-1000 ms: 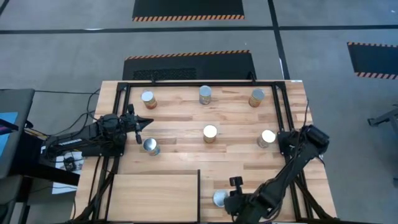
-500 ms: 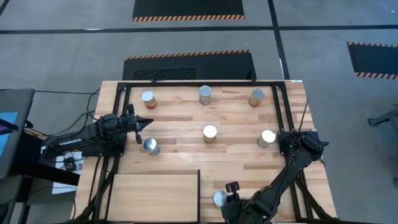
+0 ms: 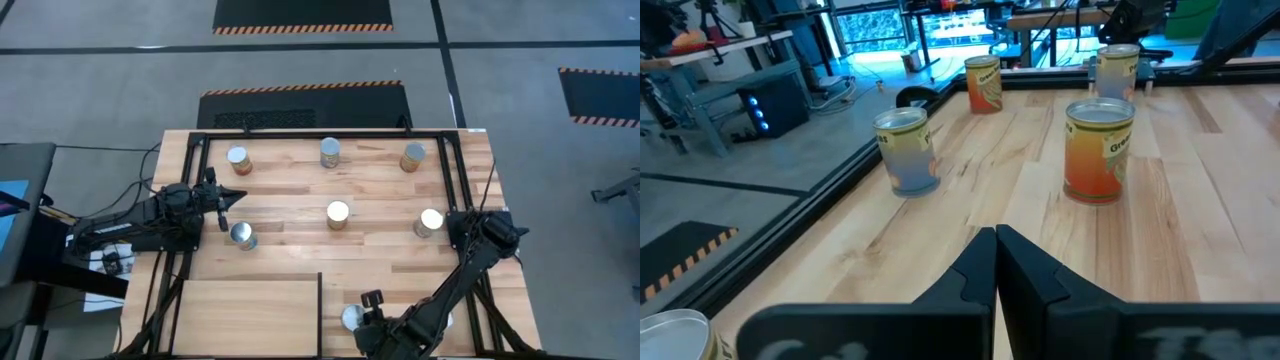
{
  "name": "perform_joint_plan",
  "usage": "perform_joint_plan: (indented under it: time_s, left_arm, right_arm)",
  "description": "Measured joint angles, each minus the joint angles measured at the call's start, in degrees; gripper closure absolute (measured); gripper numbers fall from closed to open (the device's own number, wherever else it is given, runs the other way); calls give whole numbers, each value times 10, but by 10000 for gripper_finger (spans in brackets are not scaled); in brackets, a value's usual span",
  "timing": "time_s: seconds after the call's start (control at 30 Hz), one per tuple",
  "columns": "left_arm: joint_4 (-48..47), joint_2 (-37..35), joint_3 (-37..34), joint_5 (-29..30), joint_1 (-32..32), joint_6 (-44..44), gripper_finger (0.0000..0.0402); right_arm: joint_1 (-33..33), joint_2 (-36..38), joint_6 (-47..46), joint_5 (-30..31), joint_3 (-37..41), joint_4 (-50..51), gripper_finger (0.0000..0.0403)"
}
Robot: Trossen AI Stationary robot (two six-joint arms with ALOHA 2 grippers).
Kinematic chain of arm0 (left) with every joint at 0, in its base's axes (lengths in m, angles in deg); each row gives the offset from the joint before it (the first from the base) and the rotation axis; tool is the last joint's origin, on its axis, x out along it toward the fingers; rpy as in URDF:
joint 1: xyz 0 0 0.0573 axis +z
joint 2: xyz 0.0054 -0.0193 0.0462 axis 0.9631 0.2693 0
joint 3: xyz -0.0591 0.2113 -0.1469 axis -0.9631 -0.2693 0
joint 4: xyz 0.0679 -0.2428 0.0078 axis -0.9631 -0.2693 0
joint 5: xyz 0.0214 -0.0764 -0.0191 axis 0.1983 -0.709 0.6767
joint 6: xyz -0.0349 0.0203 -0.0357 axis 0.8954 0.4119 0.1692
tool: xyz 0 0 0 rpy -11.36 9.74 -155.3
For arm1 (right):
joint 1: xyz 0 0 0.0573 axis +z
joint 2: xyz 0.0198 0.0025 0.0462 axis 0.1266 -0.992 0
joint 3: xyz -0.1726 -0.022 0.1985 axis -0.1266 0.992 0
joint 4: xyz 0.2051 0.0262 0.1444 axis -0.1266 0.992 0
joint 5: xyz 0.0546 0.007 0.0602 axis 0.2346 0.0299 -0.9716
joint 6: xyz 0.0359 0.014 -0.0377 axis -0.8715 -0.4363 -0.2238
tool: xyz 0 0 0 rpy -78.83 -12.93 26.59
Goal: Pick and place cans onto a shelf
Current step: Put the canned tomatoes on the shelf
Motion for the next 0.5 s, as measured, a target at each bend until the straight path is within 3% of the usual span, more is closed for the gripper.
perform_joint_plan:
  time_s: [0.3,0.5]
  left_arm:
    - [0,0,0,0,0,0,401]
    - [0,0,0,0,0,1,401]
  right_arm:
    - [-19,0,23,-28,0,2,330]
    - [-34,0,45,-48,0,2,337]
